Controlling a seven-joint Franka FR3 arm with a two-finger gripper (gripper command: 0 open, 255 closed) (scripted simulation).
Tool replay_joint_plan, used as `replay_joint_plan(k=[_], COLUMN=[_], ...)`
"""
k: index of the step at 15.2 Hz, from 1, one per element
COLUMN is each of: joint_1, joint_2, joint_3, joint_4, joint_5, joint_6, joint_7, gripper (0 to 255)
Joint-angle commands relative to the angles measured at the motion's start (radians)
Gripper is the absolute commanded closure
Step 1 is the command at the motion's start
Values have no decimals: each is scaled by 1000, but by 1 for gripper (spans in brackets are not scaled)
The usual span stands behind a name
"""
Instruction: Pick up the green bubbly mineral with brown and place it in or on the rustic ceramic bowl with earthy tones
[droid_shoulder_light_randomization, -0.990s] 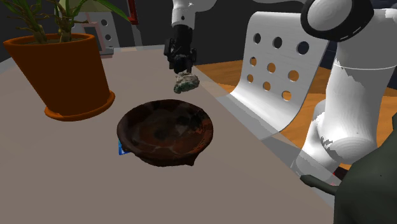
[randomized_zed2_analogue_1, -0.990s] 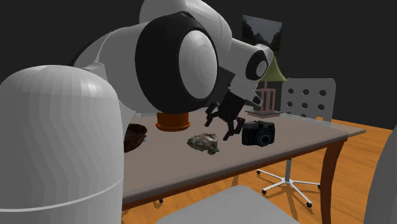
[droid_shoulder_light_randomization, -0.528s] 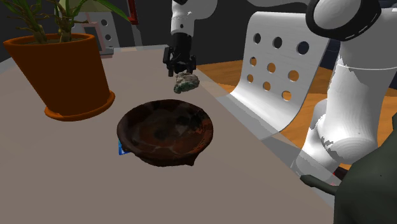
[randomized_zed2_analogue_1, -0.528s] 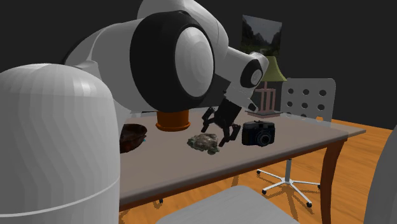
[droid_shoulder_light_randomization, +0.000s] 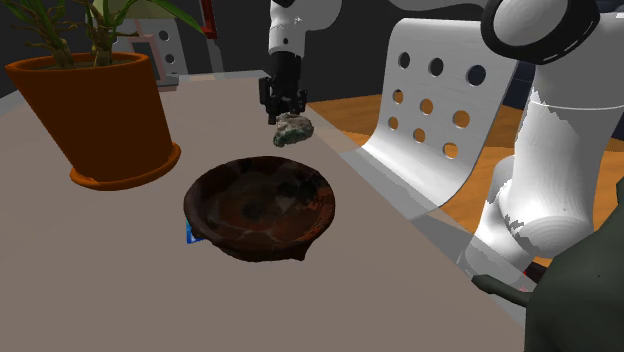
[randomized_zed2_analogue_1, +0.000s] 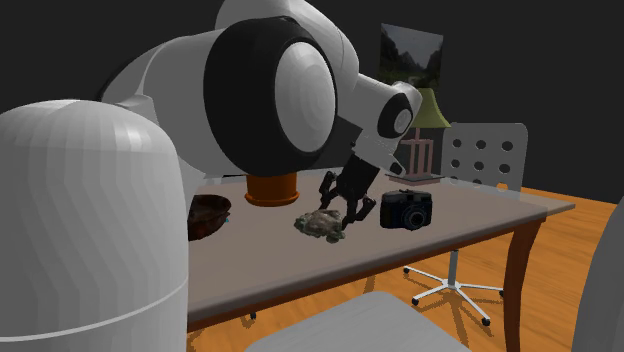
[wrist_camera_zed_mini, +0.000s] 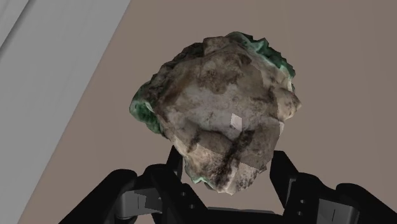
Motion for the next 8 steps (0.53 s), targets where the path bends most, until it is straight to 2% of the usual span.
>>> replay_joint_plan(k=[1,8], joint_1=[0,-1], joint_2=[1,1], joint_3=[0,0], joint_4=[-1,12], joint_5=[0,0], joint_6=[0,-12], joint_7=[0,5], gripper=[255,255])
